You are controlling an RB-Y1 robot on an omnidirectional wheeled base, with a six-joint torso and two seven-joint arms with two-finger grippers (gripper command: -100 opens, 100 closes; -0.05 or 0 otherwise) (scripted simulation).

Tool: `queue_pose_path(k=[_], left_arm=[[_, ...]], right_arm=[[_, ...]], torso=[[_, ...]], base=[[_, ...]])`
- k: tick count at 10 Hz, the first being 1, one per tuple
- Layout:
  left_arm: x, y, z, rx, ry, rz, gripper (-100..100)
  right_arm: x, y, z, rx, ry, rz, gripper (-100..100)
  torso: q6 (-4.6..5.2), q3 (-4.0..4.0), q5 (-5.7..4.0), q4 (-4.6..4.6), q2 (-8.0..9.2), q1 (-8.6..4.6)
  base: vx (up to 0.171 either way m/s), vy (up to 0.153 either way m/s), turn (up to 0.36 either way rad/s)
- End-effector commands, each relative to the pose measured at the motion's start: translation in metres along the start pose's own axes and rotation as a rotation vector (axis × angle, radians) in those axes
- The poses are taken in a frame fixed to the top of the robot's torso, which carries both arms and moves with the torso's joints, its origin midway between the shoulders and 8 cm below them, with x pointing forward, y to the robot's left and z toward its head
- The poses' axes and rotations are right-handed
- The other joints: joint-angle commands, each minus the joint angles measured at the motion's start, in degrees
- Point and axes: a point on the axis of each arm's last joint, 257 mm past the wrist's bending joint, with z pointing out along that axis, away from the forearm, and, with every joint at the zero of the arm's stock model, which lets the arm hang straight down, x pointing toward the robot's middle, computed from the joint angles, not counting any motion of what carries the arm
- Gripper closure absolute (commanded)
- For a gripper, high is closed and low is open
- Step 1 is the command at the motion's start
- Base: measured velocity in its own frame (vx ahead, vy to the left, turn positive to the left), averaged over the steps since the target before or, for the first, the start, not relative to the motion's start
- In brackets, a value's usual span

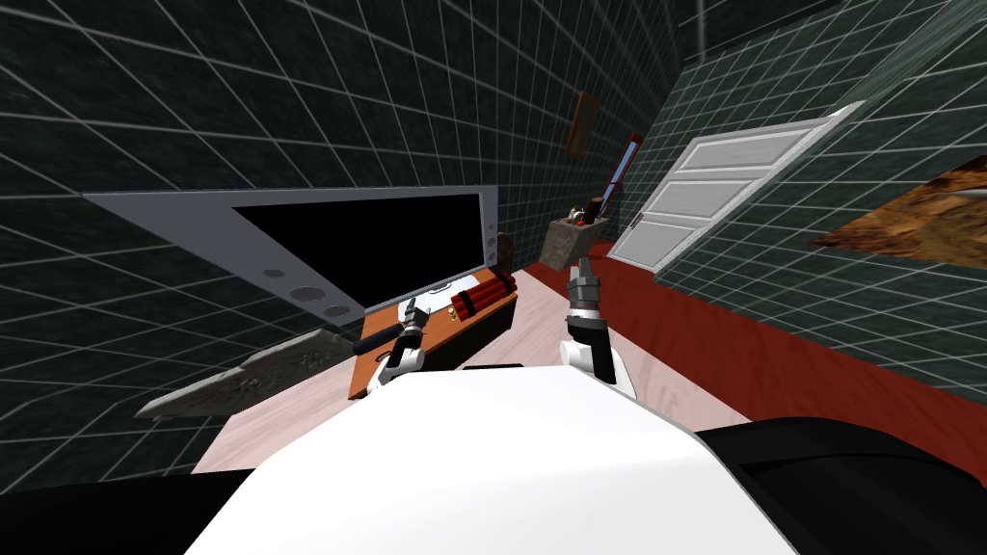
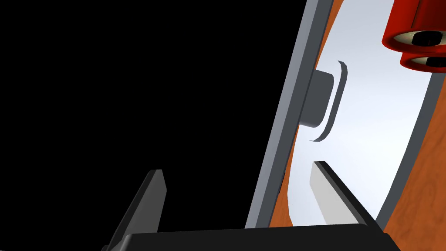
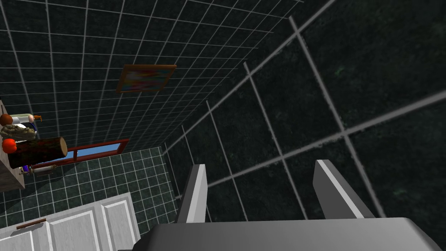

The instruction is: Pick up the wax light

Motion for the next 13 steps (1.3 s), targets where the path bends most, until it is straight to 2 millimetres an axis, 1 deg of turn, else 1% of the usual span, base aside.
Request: queue_pose_path(k=[1,2,3,4,5,6,7,8,9,12,13], left_arm=[[-0.006,0.013,0.0,-0.025,-0.019,-0.017,-100],[-0.01,0.018,0.006,-0.036,-0.033,-0.051,-100],[-0.017,0.029,0.003,-0.058,-0.046,-0.05,-100],[-0.017,0.029,0.003,-0.058,-0.046,-0.05,-100],[-0.021,0.035,0.008,-0.071,-0.063,-0.085,-100],[-0.027,0.044,0.005,-0.09,-0.075,-0.084,-100],[-0.033,0.055,0.008,-0.111,-0.098,-0.119,-100],[-0.036,0.06,0.006,-0.121,-0.105,-0.118,-100],[-0.04,0.07,0.009,-0.139,-0.125,-0.154,-100],[-0.05,0.093,0.006,-0.182,-0.163,-0.19,-100],[-0.051,0.102,0.009,-0.196,-0.182,-0.227,-100]], right_arm=[[0.0,0.0,0.0,0.0,0.0,0.0,0],[0.0,0.0,0.0,0.0,0.0,0.0,0],[0.0,0.0,0.0,0.0,0.0,0.0,0],[0.0,0.0,0.0,0.0,0.0,0.0,0],[0.0,0.0,0.0,0.0,0.0,0.0,0],[0.0,0.0,0.0,0.0,0.0,0.0,0],[0.0,0.0,0.0,0.0,0.0,0.0,0],[0.0,0.0,0.0,0.0,0.0,0.0,0],[0.0,0.0,0.0,0.0,0.0,0.0,0],[0.0,0.0,0.0,0.0,0.0,0.0,0],[0.0,0.0,0.0,0.0,0.0,0.0,0]], torso=[[0.0,0.0,0.0,0.0,0.0,0.0],[0.0,0.0,0.0,0.0,0.0,-0.02],[0.0,-0.01,0.0,0.0,-0.02,0.01],[-0.01,0.0,0.0,0.0,0.0,-0.01],[-0.01,0.01,-0.01,0.0,0.01,-0.07],[0.0,0.0,-0.01,0.0,0.0,-0.05],[0.0,0.0,-0.01,0.0,0.0,-0.04],[0.0,0.0,0.0,0.0,0.0,-0.02],[-0.01,0.01,0.0,0.0,0.01,-0.01],[0.0,0.01,-0.01,0.0,0.01,-0.03],[-0.01,0.01,-0.01,0.01,0.02,-0.05]], base=[[0.005,0.024,-0.012],[0.007,0.031,-0.02],[0.005,0.025,-0.018],[0.002,0.008,0.002],[0.002,0.014,-0.02],[0.003,0.017,-0.017],[0.005,0.025,-0.025],[0.001,0.026,-0.014],[-0.003,0.033,-0.02],[0.0,0.02,-0.019],[-0.002,0.018,-0.024]])
